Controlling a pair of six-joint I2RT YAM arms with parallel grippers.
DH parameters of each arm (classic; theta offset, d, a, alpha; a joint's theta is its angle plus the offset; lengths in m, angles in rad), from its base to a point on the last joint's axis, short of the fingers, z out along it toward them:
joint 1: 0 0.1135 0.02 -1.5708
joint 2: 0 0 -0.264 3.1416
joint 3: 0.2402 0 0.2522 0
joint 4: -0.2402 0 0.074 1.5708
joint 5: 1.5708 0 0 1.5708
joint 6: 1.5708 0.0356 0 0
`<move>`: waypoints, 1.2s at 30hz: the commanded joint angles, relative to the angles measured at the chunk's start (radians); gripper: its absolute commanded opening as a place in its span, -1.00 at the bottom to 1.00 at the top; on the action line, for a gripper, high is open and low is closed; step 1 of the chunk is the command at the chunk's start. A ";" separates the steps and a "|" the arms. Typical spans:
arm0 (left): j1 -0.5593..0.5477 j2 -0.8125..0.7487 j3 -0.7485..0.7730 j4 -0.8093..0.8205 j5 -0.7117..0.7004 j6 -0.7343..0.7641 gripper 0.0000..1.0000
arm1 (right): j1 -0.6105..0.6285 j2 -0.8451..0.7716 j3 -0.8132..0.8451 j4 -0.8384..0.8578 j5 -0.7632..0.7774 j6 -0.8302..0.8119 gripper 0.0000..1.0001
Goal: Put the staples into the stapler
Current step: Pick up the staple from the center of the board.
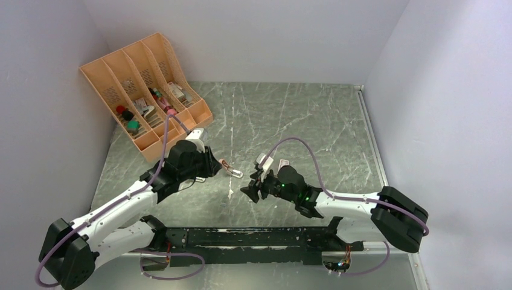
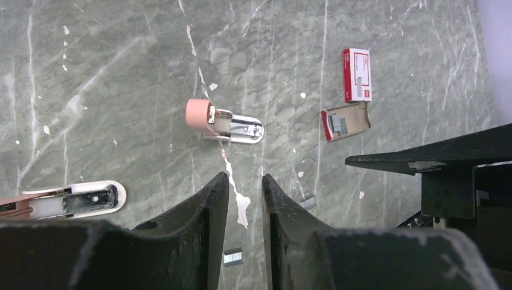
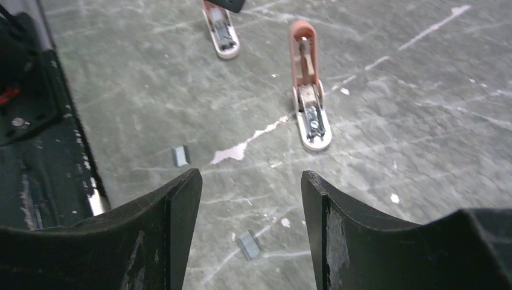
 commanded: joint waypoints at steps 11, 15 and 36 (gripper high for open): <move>0.004 -0.009 -0.091 -0.008 0.086 -0.102 -0.38 | 0.007 0.076 0.032 -0.115 0.067 -0.136 0.24; 0.004 -0.001 -0.078 -0.006 0.080 -0.095 -0.37 | 0.008 0.060 0.036 -0.199 0.071 -0.192 0.29; 0.007 -0.128 -0.079 -0.059 -0.043 -0.126 -0.28 | 0.169 0.390 0.199 0.029 -0.141 -0.332 0.31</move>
